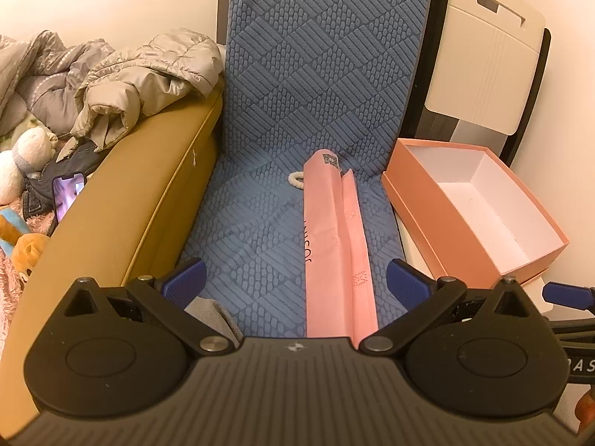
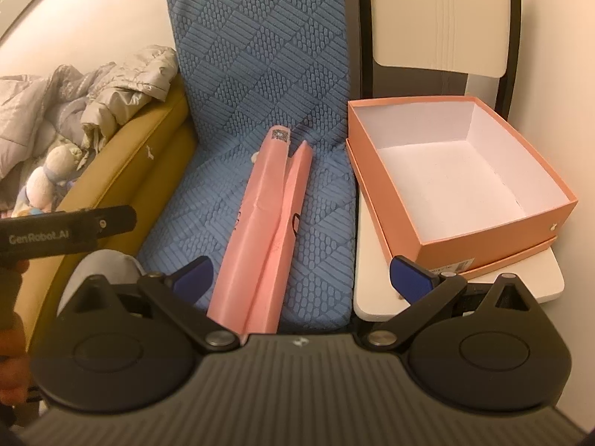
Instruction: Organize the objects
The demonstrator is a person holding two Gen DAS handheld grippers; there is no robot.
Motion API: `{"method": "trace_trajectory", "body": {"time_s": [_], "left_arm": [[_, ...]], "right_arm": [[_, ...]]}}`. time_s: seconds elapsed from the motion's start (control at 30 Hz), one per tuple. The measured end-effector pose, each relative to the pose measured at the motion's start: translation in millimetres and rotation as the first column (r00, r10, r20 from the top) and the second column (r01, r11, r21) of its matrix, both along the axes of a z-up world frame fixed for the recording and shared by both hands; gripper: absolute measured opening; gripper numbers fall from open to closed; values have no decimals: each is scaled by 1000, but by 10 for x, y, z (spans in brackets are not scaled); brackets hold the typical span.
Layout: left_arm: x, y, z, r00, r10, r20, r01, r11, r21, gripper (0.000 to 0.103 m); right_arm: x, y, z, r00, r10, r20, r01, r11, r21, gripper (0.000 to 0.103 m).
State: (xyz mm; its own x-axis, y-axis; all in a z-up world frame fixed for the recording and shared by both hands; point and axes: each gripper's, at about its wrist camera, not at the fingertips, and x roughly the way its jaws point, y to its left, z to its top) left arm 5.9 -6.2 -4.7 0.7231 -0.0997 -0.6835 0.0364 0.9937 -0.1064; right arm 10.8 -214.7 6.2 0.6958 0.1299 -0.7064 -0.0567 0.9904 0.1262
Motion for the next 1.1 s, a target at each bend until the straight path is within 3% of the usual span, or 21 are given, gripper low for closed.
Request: {"method": "trace_trajectory", "body": {"time_s": [0.63,1.1], "left_arm": [[121,-36,-90,1000,-14,-22,14,1000,-5,103],[421,41,-314,998,22,-57,-23,1000,-7,103]], "right_arm": [[68,-24,-45,1000,15,-1,-15,1000,24,103],[273,36,-265,999,28,-22,-26,998,64,99]]}}
